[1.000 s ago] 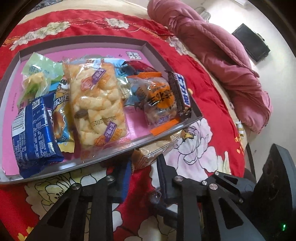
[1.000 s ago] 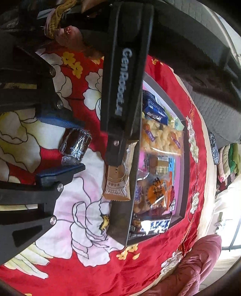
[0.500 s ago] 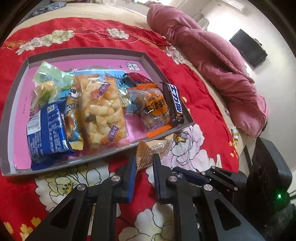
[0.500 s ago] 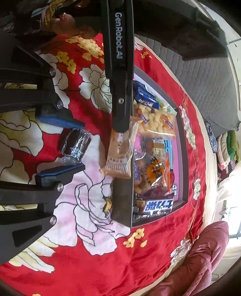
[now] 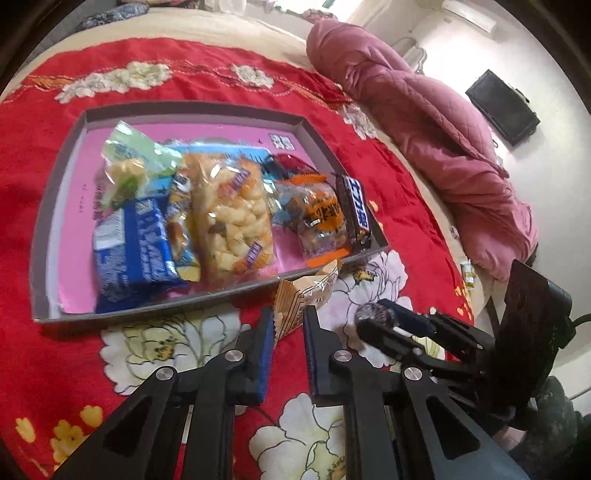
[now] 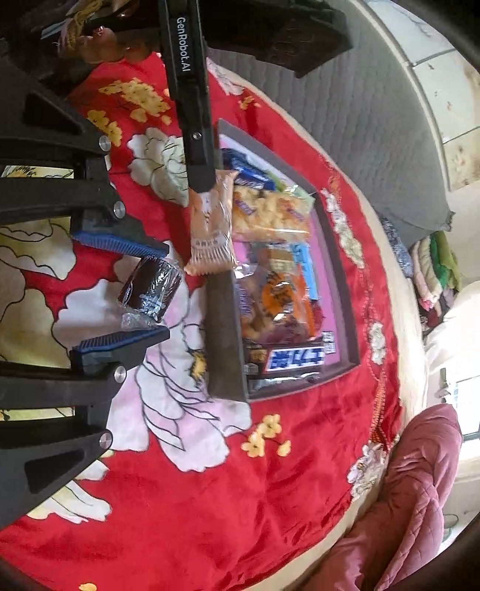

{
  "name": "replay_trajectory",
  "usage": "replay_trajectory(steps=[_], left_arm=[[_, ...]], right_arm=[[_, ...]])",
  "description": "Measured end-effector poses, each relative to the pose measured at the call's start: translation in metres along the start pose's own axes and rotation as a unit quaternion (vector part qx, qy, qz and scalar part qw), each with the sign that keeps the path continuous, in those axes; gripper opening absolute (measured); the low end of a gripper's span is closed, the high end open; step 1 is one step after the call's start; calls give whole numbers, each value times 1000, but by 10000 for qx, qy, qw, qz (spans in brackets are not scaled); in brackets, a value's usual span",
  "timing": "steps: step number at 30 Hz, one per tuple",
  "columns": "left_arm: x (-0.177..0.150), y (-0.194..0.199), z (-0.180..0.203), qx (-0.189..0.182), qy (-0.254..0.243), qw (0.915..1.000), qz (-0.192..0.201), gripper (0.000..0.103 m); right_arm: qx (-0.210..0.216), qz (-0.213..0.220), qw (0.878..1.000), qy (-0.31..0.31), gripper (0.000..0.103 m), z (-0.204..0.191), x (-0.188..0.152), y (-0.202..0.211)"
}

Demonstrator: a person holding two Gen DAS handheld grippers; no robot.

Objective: Organize snacks
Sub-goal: 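Close the right tool on the chocolate roll and lift while the left grips and lifts the wafer packet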

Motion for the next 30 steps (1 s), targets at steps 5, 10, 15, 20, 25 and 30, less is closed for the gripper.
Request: replay_trajectory(steps=[5, 10, 15, 20, 25, 30], left_arm=[[4, 15, -2, 105, 2, 9998, 139, 15], [9, 28, -7, 155, 78, 9994, 288, 15], [17, 41, -15, 207, 197, 9984, 486, 15], [28, 48, -29, 318, 436, 9959, 722, 15], [37, 55, -35, 435, 527, 9933, 933, 15], [43, 60, -39, 530, 593, 9911, 1069, 15]], right_arm=[[45, 207, 9998, 13, 38, -2, 9, 5], [69, 406, 9991, 38, 38, -2, 17, 11], [71, 617, 9980, 98, 38, -3, 26, 15], [50, 718, 9974, 94, 38, -1, 31, 16], [-15, 922, 9957, 109, 38, 2, 42, 19], [-50, 988, 9950, 140, 38, 2, 48, 17]])
Point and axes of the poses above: each gripper's, at about its wrist camera, not at the fingertips, and y roughly against the way its jaws point, z to its right, x to its top, the point moved 9 cm from there along -y, roughly the way its jaws point, and after that the axes turned 13 degrees about y, right-handed, at the moved point
